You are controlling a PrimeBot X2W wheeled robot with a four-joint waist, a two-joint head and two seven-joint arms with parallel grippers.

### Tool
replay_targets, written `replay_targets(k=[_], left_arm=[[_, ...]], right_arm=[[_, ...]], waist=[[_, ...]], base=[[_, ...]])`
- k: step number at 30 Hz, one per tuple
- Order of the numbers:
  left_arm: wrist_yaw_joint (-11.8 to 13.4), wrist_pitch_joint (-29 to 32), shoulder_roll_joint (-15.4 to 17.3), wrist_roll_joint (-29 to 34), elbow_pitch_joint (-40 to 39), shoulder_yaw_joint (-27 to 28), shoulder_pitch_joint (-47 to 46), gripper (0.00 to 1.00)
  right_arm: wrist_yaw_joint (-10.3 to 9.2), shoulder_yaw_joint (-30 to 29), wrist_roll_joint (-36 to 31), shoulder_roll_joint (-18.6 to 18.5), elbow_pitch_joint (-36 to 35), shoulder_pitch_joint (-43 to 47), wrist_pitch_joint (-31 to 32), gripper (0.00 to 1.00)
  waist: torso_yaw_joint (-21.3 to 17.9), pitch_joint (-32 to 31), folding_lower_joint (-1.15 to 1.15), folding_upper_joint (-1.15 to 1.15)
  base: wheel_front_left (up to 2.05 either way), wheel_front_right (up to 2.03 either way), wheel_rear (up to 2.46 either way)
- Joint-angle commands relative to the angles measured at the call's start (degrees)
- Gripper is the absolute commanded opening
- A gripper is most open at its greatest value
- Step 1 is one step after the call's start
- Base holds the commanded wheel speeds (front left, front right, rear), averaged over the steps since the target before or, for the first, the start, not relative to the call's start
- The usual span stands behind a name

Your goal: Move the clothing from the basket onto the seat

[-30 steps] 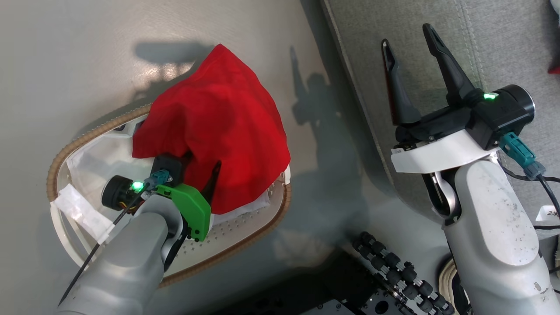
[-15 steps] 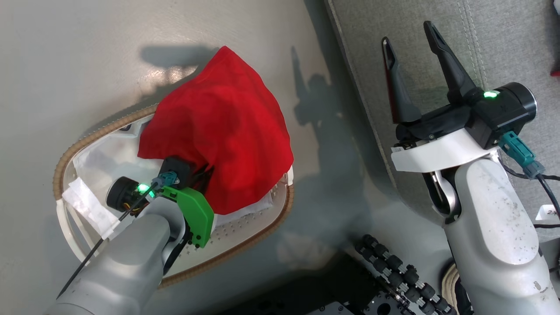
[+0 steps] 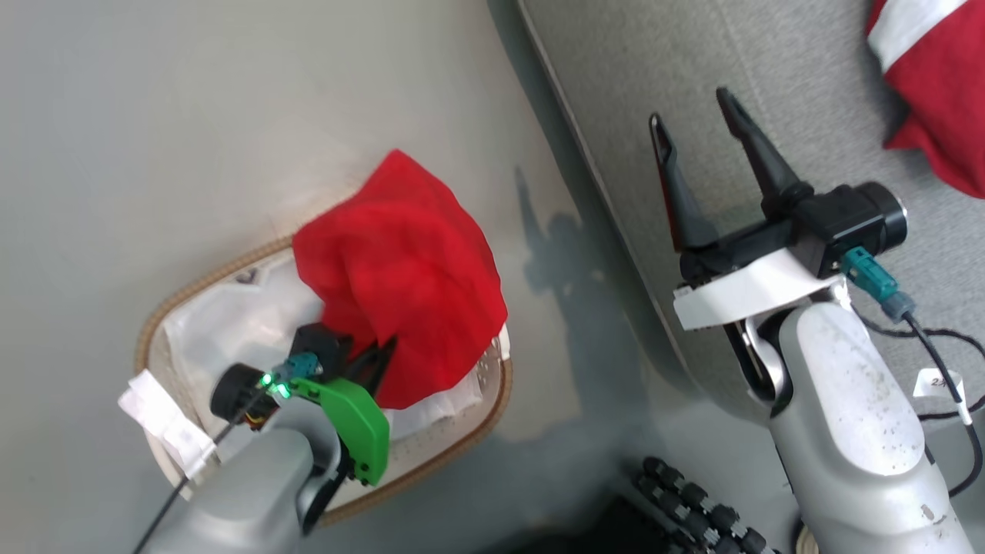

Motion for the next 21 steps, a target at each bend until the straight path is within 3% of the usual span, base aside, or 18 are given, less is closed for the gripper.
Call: replay_targets(k=[1,11,21], left_arm=[[-0.2,-0.2,-0.4,1.0,-0.5,0.6,1.6,0.00],[-0.2,-0.1,-2.9,7.2,-7.7,10.5,12.4,0.00],[-0.2,-0.1,-4.7,15.7,-17.6,21.7,19.5,0.00]], right_arm=[[-0.06,-0.2,-0.5,-0.2,0.4,1.3,0.0,1.00],[-0.06,-2.5,-3.2,-0.2,4.9,7.1,0.0,1.00],[-0.06,-2.8,-4.0,-0.2,7.1,12.7,0.0,1.00]], waist=[[1.9,-6.8,0.00,0.00],[6.5,-20.2,0.00,0.00],[10.3,-29.6,0.00,0.00]], base=[[0.00,0.00,0.00],[0.00,0.00,0.00],[0.00,0.00,0.00]])
